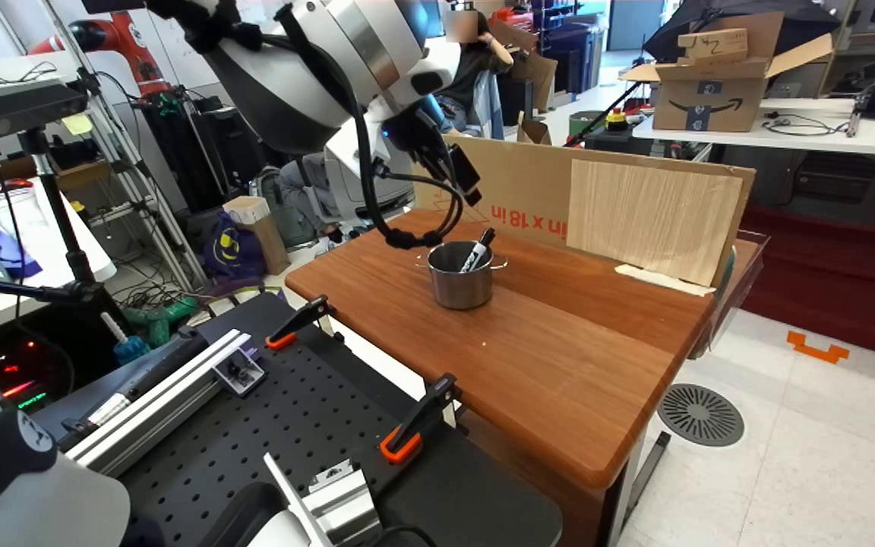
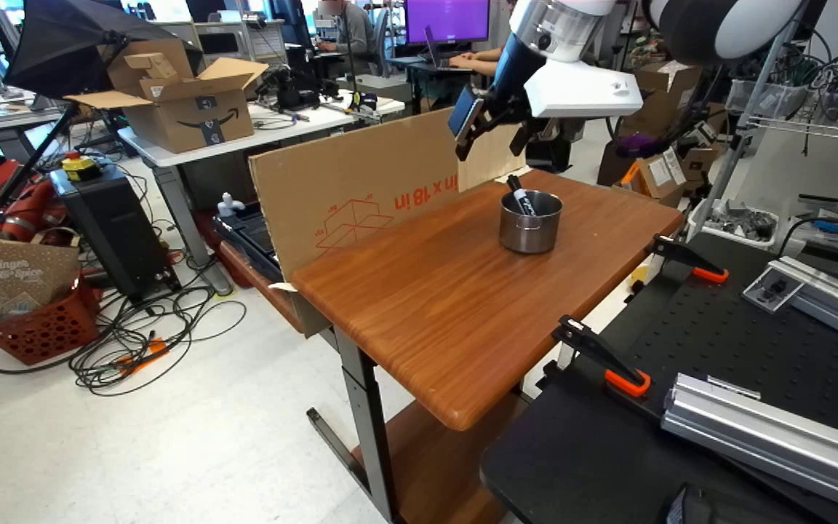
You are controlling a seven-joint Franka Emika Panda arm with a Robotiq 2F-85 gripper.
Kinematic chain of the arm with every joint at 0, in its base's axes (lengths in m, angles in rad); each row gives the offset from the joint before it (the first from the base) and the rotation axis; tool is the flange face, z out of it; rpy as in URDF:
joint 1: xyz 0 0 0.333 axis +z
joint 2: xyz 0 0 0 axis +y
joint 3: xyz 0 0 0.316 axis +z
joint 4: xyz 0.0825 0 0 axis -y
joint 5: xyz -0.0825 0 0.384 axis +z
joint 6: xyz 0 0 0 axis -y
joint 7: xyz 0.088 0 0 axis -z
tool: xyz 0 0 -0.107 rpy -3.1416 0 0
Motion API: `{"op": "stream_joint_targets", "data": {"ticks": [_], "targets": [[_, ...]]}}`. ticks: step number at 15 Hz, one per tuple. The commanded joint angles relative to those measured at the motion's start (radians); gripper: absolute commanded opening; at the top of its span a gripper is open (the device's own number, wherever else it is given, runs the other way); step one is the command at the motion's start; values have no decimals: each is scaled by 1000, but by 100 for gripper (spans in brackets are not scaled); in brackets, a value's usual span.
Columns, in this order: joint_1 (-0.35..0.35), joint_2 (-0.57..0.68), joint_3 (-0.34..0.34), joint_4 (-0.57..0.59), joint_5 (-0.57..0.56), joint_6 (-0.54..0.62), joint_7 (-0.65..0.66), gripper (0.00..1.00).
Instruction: Put the marker in the pot
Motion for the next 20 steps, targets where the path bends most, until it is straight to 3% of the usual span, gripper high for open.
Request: {"op": "stream_joint_targets", "data": {"ticks": [1,2,20], "targets": [[-34,-82,58,-99,95,-4,-42,100],[-5,-39,22,-46,39,0,-5,100],[-15,-60,38,-84,72,0,-17,100]]}}
